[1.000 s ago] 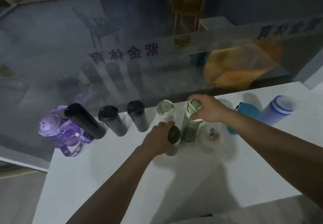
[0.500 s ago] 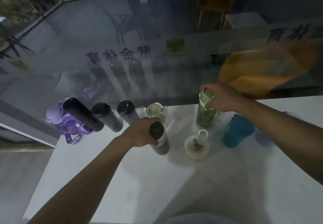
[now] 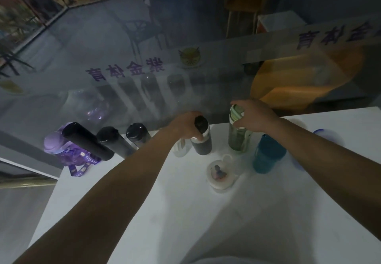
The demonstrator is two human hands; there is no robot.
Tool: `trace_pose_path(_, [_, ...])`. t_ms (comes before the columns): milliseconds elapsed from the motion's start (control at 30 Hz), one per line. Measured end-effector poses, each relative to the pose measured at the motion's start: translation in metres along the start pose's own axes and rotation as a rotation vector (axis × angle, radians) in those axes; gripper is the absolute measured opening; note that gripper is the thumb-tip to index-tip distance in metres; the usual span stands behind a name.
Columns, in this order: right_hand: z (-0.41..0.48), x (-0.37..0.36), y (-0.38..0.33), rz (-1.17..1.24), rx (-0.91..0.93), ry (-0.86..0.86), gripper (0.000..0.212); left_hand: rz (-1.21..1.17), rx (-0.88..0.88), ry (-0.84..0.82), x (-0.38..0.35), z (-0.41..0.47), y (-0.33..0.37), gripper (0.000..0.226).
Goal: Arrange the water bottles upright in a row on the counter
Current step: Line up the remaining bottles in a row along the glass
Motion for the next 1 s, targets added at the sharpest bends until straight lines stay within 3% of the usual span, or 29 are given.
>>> trace_pose_path(200, [0.000, -0.003, 0.001, -0.049, 0.001, -0.003, 0.075, 0.059, 0.026, -0.018, -0.018, 0.021, 0.002, 0.064])
trace_pose_path(1000, [0.008, -0.002, 0.007, -0.008, -0.029, 0.031, 0.075, -0.103, 0.018, 0.023, -0.033, 0.038, -0.005, 0.070])
Point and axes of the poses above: each hand's wrist, its own z-axis towards the middle knuckle, its own x-axis out of the back of the hand, y = z × x, the point moved 4 cm from there along z, towards the middle knuckle, and after that the axes turned 4 degrees about -y, right-handed, at the moved point
